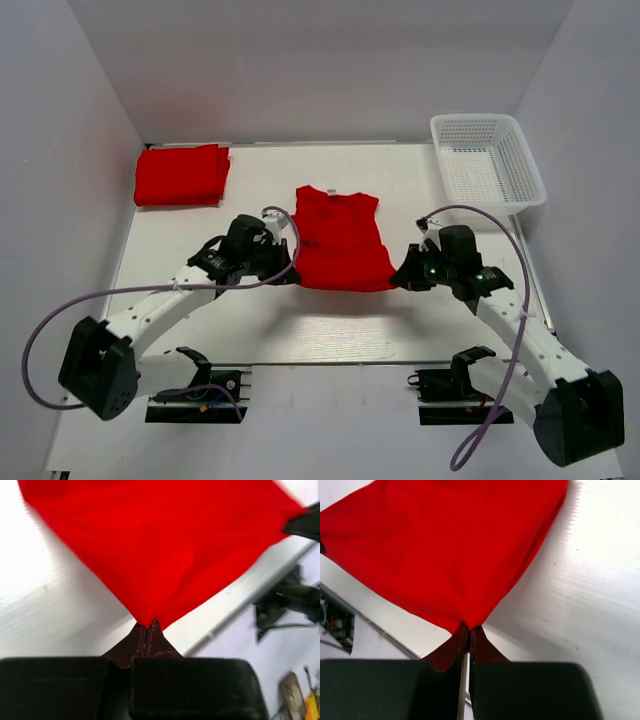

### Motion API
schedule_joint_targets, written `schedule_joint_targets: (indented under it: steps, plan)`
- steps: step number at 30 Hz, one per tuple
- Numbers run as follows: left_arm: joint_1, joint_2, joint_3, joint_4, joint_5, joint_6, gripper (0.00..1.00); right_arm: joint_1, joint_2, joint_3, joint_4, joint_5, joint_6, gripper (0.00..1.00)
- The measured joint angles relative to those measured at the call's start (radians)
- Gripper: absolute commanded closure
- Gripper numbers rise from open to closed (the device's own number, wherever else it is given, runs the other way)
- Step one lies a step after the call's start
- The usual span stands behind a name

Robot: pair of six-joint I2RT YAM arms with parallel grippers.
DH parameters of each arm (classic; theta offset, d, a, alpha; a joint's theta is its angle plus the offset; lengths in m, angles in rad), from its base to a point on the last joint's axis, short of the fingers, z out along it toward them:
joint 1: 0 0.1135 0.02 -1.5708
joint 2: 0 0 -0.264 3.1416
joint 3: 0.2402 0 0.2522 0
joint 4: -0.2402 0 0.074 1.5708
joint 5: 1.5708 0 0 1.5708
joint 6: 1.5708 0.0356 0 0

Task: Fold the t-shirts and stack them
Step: Fold the long partially folded tshirt into a neat square

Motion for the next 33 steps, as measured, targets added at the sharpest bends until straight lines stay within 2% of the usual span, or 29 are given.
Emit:
schedule_joint_targets:
  steps: [4, 10, 22, 28, 33]
  plan:
    - [-0.006, -0.069, 0.030, -0.038, 0.023, -0.011, 1.00, 0.000, -0.049, 0.050, -0.095, -0.019, -0.020, 1.00]
    - [-0.004, -0.010, 0.198, -0.090, -0.076, -0.018, 1.00, -0.001, 0.053, 0.211, -0.134, 0.014, -0.032, 1.00]
    - [0.033, 0.391, 0.608, -0.196, -0.402, -0.049, 1.00, -0.028, 0.407, 0.513, -0.095, 0.133, -0.021, 1.00]
    - [0.074, 0.534, 0.758, -0.225, -0.458, -0.055, 1.00, -0.055, 0.571, 0.655, -0.076, 0.135, -0.033, 1.00]
    - [0.119, 0.618, 0.812, -0.231, -0.457, -0.057, 1.00, -0.077, 0.730, 0.765, -0.068, 0.097, -0.040, 1.00]
